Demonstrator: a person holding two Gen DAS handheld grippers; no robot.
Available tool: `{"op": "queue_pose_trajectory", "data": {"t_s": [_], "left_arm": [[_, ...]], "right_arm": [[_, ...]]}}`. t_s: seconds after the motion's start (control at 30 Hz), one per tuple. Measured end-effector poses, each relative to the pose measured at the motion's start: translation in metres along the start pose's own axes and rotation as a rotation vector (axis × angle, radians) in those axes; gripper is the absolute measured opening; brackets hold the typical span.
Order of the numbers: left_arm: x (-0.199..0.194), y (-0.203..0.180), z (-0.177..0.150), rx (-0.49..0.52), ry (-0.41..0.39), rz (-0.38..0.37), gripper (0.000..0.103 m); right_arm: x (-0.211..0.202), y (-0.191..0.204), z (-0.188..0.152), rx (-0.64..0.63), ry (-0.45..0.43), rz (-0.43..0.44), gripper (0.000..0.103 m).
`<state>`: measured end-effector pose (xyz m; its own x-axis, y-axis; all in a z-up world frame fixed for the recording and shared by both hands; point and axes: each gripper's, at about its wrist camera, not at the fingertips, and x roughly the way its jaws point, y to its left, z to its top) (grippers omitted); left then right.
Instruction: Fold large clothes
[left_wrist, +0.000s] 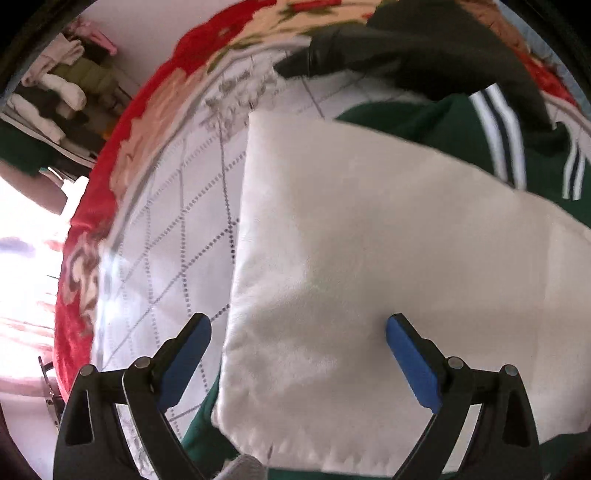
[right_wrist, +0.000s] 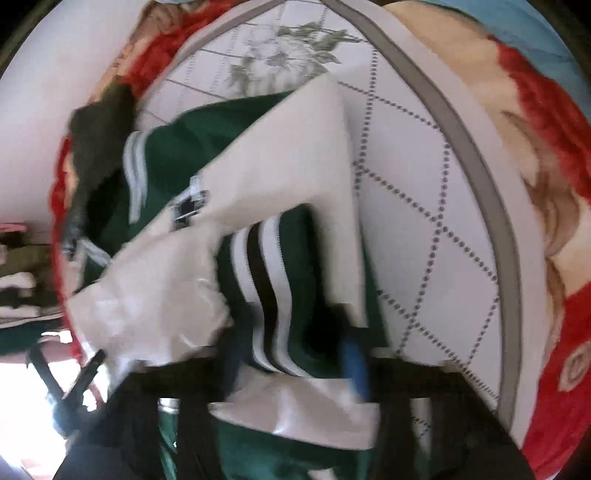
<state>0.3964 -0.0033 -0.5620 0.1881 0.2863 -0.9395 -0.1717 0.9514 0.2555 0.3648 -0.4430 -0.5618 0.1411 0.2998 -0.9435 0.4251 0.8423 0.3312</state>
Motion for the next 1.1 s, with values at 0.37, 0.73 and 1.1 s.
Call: {"op": "queue_pose_trajectory", "data": {"t_s": [0.37,0.73,1.1], "left_arm": [[-0.047,-0.001,-0.019,0.053,-0.013,-0.086,0.103],[-0.108,0.038,-0.196,0.154,0.107,-0.041,0.103],[-0.036,0.046,-0.294,0.156,0.255,-0.082,0.103]], "right_arm": [[-0.039,-0.031,-0.017,0.098,0.118,0.025,0.04],[-0.062,0.011,-0.267,-0.083,0.493,0.09,0.052],[0.039,0.079,-0.393,-0.171,0.403,-0.128,0.058]]}}
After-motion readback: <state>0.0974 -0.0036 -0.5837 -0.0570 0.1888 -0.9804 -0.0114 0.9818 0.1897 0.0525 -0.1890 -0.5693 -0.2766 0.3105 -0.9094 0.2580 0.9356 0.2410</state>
